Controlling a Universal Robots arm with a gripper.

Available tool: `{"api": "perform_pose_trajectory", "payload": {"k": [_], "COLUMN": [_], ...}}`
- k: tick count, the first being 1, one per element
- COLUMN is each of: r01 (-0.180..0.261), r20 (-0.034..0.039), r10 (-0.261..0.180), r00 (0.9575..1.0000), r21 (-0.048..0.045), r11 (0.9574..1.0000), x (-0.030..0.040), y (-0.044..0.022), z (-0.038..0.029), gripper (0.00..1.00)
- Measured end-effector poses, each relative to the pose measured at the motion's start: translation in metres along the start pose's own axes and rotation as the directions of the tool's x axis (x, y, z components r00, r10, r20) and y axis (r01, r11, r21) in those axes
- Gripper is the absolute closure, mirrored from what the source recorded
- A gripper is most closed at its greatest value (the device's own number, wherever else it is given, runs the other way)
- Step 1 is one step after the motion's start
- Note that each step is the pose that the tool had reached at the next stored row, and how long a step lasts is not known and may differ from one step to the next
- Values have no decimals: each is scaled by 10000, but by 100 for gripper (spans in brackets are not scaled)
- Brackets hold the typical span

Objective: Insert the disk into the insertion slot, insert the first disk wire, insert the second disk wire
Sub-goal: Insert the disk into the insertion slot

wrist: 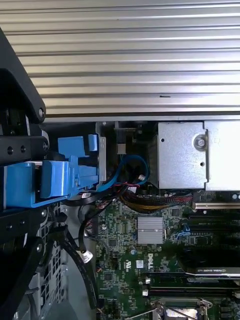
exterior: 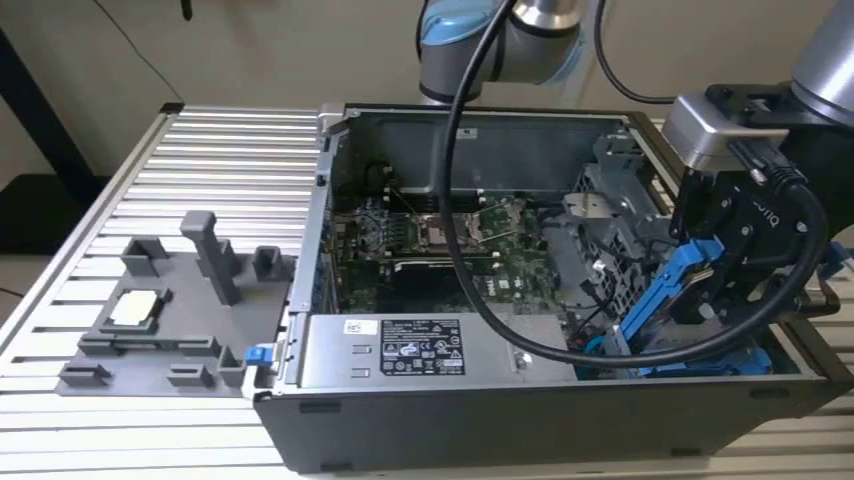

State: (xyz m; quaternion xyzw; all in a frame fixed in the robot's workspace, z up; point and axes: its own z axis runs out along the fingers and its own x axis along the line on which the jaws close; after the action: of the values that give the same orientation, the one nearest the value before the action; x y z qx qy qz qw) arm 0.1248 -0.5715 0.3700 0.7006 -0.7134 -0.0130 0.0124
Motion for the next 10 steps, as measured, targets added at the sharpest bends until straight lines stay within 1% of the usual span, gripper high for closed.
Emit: {"api": "perform_pose_trajectory", "payload": {"k": [5, 6, 7, 8, 10], "r01": [0, 0, -1, -1, 0], "r20": [1, 0, 2, 2, 2], "r10": [0, 0, 1, 1, 0], "r00": [10000, 10000, 10000, 10000, 10000], "r21": [0, 0, 0, 0, 0], "r11": [10000, 10000, 10000, 10000, 10000], "x": [0, 0, 0, 0, 0], "y": [0, 0, 0, 0, 0], "z": [0, -1, 0, 0, 0], "gripper": [65, 60, 60, 53, 53]}}
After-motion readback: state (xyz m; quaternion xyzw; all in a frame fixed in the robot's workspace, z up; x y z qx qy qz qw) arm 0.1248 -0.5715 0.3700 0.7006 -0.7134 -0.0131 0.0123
